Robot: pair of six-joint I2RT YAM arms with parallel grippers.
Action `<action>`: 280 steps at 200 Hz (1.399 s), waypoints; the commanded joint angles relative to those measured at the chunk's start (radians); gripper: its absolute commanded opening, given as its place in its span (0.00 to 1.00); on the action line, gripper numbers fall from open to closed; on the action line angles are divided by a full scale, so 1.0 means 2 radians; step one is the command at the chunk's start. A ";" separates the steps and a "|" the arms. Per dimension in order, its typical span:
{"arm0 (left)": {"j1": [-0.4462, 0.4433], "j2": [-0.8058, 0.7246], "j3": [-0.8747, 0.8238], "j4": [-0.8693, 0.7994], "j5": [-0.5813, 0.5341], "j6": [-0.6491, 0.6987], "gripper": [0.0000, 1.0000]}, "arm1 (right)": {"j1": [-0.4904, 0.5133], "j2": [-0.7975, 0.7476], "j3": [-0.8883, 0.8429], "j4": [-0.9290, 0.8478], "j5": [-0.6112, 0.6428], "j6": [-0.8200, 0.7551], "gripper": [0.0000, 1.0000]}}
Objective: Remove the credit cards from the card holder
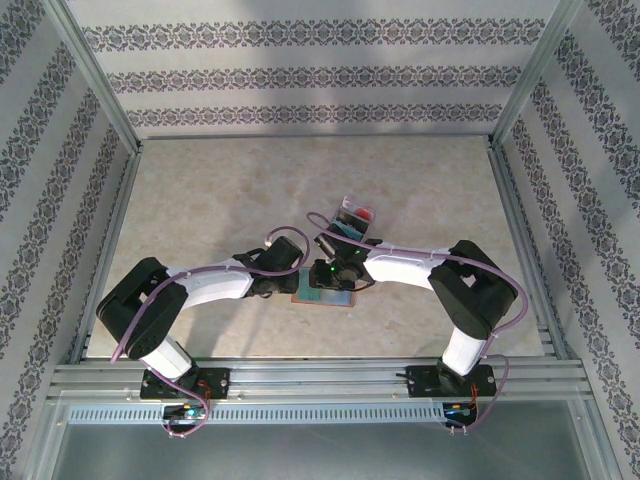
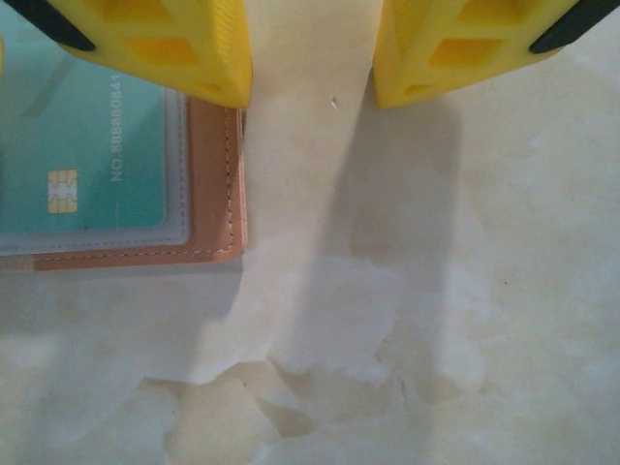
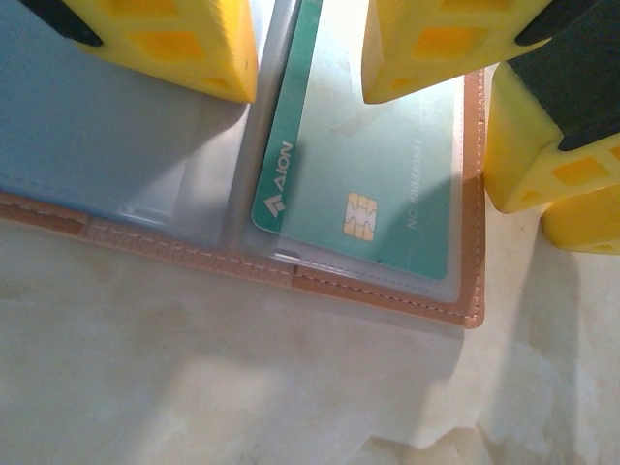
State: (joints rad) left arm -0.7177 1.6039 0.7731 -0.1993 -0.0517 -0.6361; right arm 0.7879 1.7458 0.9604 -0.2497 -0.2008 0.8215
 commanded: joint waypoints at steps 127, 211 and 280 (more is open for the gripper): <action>-0.005 0.030 -0.005 0.018 0.064 -0.007 0.35 | -0.014 -0.014 -0.044 0.109 -0.062 0.049 0.35; -0.005 0.032 -0.004 0.017 0.064 -0.009 0.34 | -0.041 -0.032 -0.120 0.274 -0.127 0.115 0.34; -0.006 0.028 -0.006 0.017 0.064 -0.009 0.33 | -0.049 -0.039 -0.154 0.338 -0.146 0.138 0.29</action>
State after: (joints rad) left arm -0.7177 1.6066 0.7731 -0.1989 -0.0532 -0.6365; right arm 0.6907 1.6981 0.6701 0.3298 -0.4561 1.0752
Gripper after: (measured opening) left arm 0.335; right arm 0.304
